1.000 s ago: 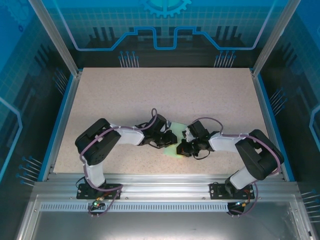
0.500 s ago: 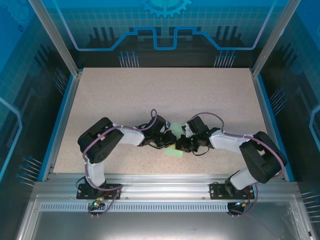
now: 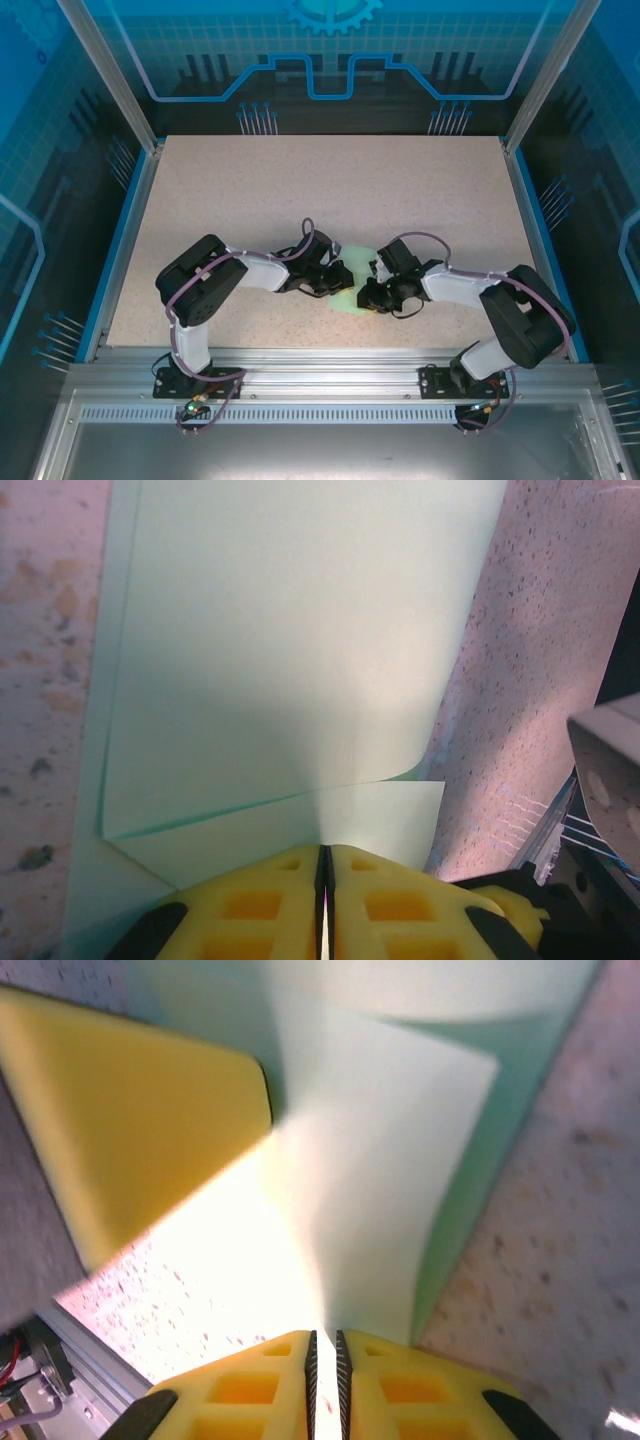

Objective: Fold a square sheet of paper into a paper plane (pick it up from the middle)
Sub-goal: Fold the triangle a second time at the center of the table.

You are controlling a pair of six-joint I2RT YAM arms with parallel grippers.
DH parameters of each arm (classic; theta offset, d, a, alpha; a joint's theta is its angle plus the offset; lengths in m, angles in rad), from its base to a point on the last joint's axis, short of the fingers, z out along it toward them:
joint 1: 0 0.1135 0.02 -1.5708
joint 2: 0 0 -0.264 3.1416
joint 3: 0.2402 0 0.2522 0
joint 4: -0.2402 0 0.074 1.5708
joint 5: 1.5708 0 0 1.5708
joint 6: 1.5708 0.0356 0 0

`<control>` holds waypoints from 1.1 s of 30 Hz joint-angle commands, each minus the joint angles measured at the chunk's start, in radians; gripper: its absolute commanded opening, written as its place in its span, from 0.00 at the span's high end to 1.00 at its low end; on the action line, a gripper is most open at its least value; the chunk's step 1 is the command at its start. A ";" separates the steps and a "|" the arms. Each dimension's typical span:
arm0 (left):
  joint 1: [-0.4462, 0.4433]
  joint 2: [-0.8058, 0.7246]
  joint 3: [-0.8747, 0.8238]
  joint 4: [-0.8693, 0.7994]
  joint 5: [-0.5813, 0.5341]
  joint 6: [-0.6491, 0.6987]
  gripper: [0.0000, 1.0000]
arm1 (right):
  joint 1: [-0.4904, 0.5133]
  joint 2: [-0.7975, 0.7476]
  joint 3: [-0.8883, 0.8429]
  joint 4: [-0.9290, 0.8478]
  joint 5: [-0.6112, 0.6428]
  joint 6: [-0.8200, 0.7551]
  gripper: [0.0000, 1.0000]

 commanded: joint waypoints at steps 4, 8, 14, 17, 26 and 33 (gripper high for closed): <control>-0.008 0.058 0.006 -0.082 -0.039 0.000 0.88 | 0.002 -0.073 -0.086 -0.069 -0.015 -0.015 0.82; -0.008 0.060 0.007 -0.077 -0.033 0.001 0.88 | 0.002 -0.111 -0.098 -0.092 -0.011 -0.015 0.86; -0.009 0.060 0.005 -0.079 -0.029 0.005 0.88 | 0.001 -0.243 -0.039 -0.078 0.018 0.001 0.86; -0.009 0.062 0.010 -0.077 -0.029 0.005 0.89 | 0.000 -0.178 0.021 -0.048 -0.005 -0.003 0.85; -0.009 0.058 0.015 -0.084 -0.026 0.009 0.89 | 0.002 0.089 0.026 0.034 -0.022 0.006 0.91; -0.008 0.059 0.022 -0.108 -0.036 0.018 0.89 | 0.001 0.002 -0.127 0.048 -0.055 0.008 0.88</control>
